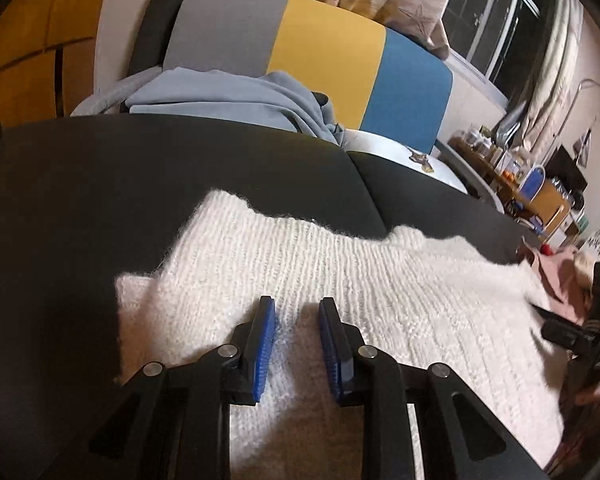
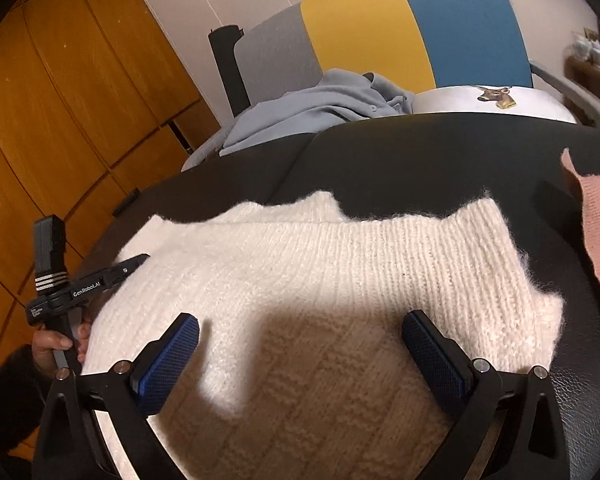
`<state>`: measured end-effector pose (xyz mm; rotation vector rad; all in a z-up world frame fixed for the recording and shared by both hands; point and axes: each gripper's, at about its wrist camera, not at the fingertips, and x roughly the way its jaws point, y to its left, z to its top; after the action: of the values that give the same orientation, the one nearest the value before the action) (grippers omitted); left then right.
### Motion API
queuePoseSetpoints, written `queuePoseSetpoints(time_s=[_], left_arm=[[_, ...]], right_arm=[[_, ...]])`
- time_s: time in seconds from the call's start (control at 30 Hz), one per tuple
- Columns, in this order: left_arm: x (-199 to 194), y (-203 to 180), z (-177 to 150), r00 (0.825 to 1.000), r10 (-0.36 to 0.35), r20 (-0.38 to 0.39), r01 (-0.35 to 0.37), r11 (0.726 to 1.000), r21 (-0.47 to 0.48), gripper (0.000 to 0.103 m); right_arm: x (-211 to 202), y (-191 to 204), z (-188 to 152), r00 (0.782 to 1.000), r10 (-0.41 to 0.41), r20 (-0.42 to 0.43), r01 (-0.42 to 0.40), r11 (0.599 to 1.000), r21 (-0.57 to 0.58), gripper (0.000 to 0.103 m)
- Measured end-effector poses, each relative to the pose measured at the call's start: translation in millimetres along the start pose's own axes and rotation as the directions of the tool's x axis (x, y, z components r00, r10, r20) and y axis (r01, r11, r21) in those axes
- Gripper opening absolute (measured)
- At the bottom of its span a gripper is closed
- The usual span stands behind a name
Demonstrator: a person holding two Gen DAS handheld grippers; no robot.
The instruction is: Fold clothes
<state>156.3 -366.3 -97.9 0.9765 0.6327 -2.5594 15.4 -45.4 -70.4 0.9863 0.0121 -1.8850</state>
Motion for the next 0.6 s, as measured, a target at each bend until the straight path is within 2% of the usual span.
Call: queuePoseSetpoints(time_s=[0.13,0.27,0.33,0.4,0.53,0.6], left_arm=[[-2,3,-1,1.0,-0.015,0.006,0.015,1.0,-0.023,0.024],[-22,22,0,0.996,-0.087,0.013,0.088,0.985,-0.15,0.024],[-45,37,-5,0.997,-0.053,0.053,0.062,0.981,-0.183,0.027],[-63,56,-11,0.997,-0.043,0.059,0.054,0.977,-0.207,0.028],[-80,87,-22,1.0,-0.007,0.015,0.01,0.979,-0.201,0.032],[-78,104,-24,0.997,-0.07,-0.023,0.063,0.972,-0.228,0.04]], right_arm=[[1,8,-1,0.999,-0.034,0.005,0.034,0.999,-0.027,0.103],[1,8,-1,0.999,-0.038,0.007,0.039,0.999,-0.03,0.103],[2,8,-1,0.999,-0.041,0.008,0.041,0.999,-0.032,0.103],[2,7,-1,0.999,-0.043,0.01,0.043,0.999,-0.034,0.103],[2,7,0,0.999,-0.043,0.011,0.044,0.998,-0.034,0.103],[2,7,0,0.999,-0.044,0.011,0.045,0.998,-0.035,0.103]])
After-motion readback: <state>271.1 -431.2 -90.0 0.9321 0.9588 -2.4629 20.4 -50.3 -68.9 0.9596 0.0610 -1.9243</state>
